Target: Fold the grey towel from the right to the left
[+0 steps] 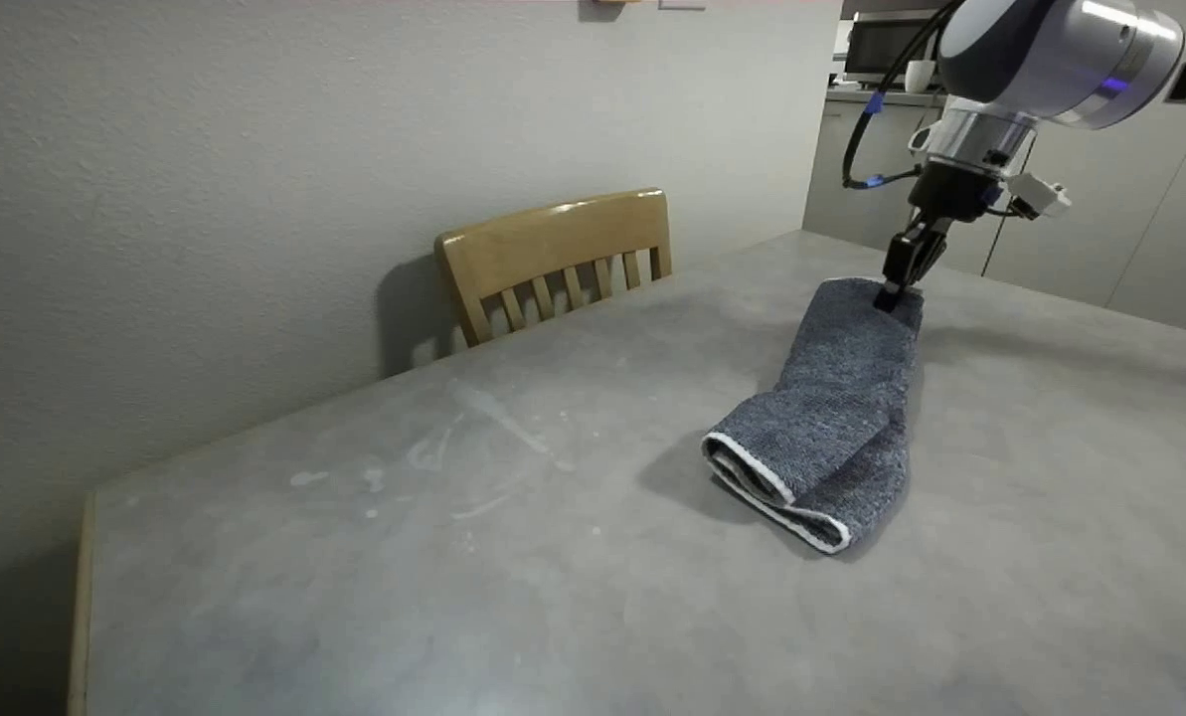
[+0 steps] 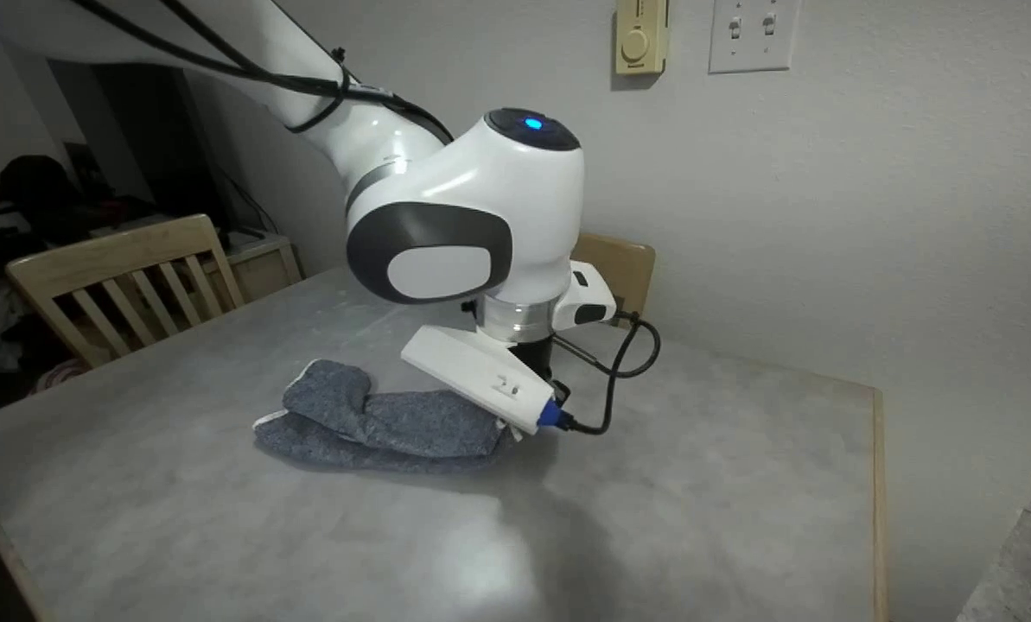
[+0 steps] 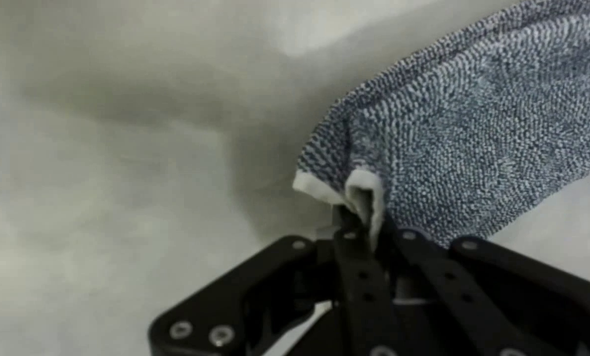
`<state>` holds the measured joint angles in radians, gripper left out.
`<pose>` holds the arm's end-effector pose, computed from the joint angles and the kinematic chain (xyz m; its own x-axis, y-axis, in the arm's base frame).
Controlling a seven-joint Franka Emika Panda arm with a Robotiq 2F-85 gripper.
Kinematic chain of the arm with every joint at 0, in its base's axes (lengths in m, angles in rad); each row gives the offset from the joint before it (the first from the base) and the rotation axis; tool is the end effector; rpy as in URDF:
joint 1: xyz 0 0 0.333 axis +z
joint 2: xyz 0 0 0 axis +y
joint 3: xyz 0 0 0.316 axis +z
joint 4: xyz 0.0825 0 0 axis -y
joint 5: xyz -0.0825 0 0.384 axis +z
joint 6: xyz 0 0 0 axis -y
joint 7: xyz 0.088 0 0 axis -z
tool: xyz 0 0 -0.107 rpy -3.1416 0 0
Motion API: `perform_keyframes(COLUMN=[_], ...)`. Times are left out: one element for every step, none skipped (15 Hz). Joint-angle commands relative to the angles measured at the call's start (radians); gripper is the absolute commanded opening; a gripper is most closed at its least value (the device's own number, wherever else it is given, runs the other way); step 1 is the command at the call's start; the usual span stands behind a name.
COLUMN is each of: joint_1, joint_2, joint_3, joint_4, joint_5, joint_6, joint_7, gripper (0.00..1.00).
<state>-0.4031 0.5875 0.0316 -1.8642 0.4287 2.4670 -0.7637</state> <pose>0.5969 -0.2346 0.2010 0.9852 0.0314 0.1686 0.0698 -0.9714 -0.2269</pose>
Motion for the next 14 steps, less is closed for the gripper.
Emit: perform_keyframes(joint_1=[0.010,0.012,0.015,0.016,0.020,0.026,0.037,0.050,0.067,0.091,0.111,0.130,0.146,0.158], joint_2=[-0.061,-0.068,-0.077,-0.085,-0.093,-0.102,-0.111,-0.118,-0.126,-0.134,-0.141,-0.147,-0.155,-0.158], joint_3=[-0.028,-0.037,-0.046,-0.054,-0.063,-0.075,-0.089,-0.104,-0.123,-0.148,-0.165,-0.180,-0.187,-0.186], joint_4=[-0.047,-0.050,-0.055,-0.061,-0.067,-0.073,-0.082,-0.089,-0.094,-0.102,-0.106,-0.108,-0.108,-0.108], joint_5=[-0.005,-0.012,-0.021,-0.030,-0.043,-0.062,-0.084,-0.108,-0.137,-0.170,-0.200,-0.225,-0.246,-0.258], joint_6=[0.117,0.151,0.181,0.210,0.239,0.263,0.295,0.324,0.348,0.378,0.397,0.408,0.412,0.413], joint_7=[0.107,0.150,0.196,0.241,0.290,0.342,0.394,0.448,0.507,0.571,0.623,0.667,0.701,0.722], gripper=[0.02,0.02,0.02,0.02,0.02,0.02,0.02,0.02,0.02,0.02,0.02,0.02,0.02,0.02])
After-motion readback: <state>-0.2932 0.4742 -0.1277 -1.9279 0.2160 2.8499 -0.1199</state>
